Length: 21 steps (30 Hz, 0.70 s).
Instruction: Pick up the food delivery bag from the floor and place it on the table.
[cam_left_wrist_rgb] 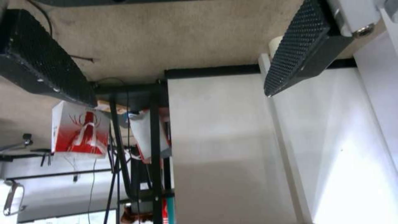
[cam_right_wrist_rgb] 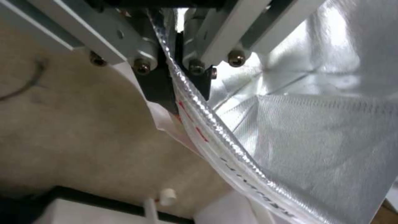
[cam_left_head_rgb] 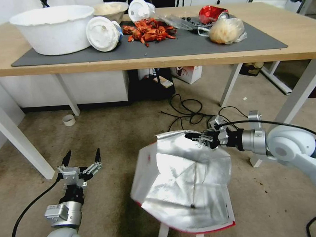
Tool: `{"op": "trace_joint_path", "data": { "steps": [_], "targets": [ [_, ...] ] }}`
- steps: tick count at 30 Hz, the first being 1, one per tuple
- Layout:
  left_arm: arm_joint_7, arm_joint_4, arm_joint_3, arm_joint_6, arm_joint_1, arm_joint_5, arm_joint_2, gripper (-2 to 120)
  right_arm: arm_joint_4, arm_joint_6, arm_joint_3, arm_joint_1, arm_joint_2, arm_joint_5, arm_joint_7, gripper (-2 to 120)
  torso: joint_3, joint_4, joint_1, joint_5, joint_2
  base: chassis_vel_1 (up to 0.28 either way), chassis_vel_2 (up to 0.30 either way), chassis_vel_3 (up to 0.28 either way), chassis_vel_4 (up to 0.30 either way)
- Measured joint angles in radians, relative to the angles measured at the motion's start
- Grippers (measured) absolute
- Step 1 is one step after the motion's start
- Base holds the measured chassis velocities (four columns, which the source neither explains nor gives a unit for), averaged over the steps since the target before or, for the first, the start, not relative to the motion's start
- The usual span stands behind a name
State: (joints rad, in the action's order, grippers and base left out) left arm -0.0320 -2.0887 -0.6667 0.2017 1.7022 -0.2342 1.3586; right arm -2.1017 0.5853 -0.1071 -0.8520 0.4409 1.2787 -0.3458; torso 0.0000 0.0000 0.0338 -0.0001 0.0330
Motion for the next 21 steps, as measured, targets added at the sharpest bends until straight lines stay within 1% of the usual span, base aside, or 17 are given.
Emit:
{"op": "trace_joint_path", "data": {
  "steps": [1,3,4,6,9,14,21],
  "targets": [
    [0.0,0.0,0.0,0.0,0.0,0.0,0.0,100,0.0,0.0,0.0,0.0,0.0,0.0,0.0,0,0.0,0.0,0.0,0.0,0.0,0.0,0.0,0.0,0.0],
    [0.0,-0.008,-0.002,0.004,0.003,-0.002,0.002,100,-0.04,0.029,-0.007,0.001,-0.009,0.096,0.045,0,0.0,0.0,0.0,0.0002,0.0,0.0,0.0,0.0,0.0],
    [0.0,-0.008,-0.002,0.004,0.003,-0.002,0.002,100,-0.04,0.029,-0.007,0.001,-0.009,0.096,0.045,0,0.0,0.0,0.0,0.0002,0.0,0.0,0.0,0.0,0.0],
    [-0.003,-0.016,-0.002,0.012,0.005,-0.005,0.006,100,-0.064,0.044,-0.021,-0.001,-0.021,0.16,0.068,0,0.0,0.0,0.0,0.0001,0.0,0.0,0.0,0.0,0.0],
    [-0.004,-0.018,-0.002,0.015,0.006,-0.005,0.009,100,-0.073,0.047,-0.042,-0.013,-0.027,0.18,0.073,0,0.0,0.0,0.0,0.0001,0.0,0.0,0.0,0.0,0.0],
    [-0.004,-0.021,-0.001,0.022,0.006,0.0,0.011,100,-0.076,0.047,-0.073,-0.041,-0.033,0.172,0.073,0,0.0,-0.0001,0.0,0.0,0.0,0.0,0.0,0.0,0.0],
    [-0.002,-0.026,0.002,0.029,0.007,0.036,0.012,100,-0.08,0.036,-0.118,-0.105,-0.034,0.114,0.053,0,0.0,-0.0001,0.0,0.0,0.0,0.0,0.0,0.0,0.0]
  ]
}}
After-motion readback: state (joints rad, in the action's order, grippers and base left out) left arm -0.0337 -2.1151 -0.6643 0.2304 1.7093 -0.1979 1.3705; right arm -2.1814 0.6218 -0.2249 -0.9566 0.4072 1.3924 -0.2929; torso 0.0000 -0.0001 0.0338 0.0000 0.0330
